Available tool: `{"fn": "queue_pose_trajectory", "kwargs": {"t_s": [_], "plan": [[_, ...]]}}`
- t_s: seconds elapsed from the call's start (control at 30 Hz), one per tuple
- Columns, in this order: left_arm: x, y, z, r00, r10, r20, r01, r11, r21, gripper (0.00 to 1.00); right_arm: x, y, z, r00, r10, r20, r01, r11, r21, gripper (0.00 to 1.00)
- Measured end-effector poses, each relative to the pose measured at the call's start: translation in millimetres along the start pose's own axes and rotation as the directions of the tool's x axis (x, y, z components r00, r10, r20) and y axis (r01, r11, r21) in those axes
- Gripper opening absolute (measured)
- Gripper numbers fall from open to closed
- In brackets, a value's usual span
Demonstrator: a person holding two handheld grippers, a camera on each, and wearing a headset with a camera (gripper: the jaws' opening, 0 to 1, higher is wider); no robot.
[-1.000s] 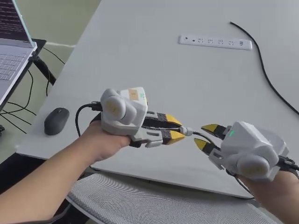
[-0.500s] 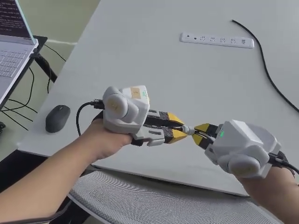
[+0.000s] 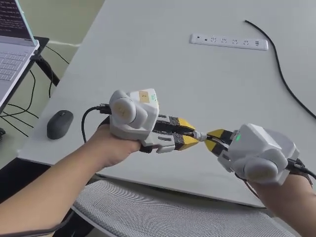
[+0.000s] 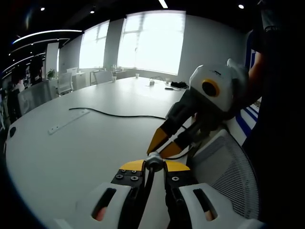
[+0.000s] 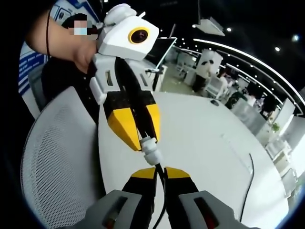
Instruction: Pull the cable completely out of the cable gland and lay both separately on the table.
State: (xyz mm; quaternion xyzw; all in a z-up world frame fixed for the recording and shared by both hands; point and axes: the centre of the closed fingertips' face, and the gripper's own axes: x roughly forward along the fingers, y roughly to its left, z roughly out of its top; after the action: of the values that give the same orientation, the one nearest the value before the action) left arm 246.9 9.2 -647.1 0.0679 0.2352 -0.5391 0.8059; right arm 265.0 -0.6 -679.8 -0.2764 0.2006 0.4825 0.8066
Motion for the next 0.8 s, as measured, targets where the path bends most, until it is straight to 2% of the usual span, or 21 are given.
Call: {"fn": "queue_pose_trajectory", "kwargs": {"t_s": [0.27,0.37,0.47,0.8], "plan": [[0.7,6.1,0.1,1.0000,0.007,0.003,-0.007,1.000,0.000,0.15,0.1,-7.8,-14.7,0.9996,-0.004,-0.027,0.007,0.996,0.094,0.00],[1.7,8.3,-0.6,1.0000,0.005,0.004,-0.005,1.000,0.001,0.15,-1.4,-11.8,-23.8,0.9994,-0.016,-0.032,0.021,0.981,0.191,0.01],[2.5,9.5,-1.2,1.0000,0.005,0.006,-0.005,1.000,-0.001,0.15,-2.2,-15.3,-32.9,0.9989,-0.017,-0.044,0.028,0.966,0.258,0.01],[3.1,12.7,-0.8,0.9999,0.006,0.010,-0.006,1.000,-0.005,0.15,-2.9,-22.4,-56.9,0.9962,-0.025,-0.083,0.055,0.923,0.381,0.00]]}}
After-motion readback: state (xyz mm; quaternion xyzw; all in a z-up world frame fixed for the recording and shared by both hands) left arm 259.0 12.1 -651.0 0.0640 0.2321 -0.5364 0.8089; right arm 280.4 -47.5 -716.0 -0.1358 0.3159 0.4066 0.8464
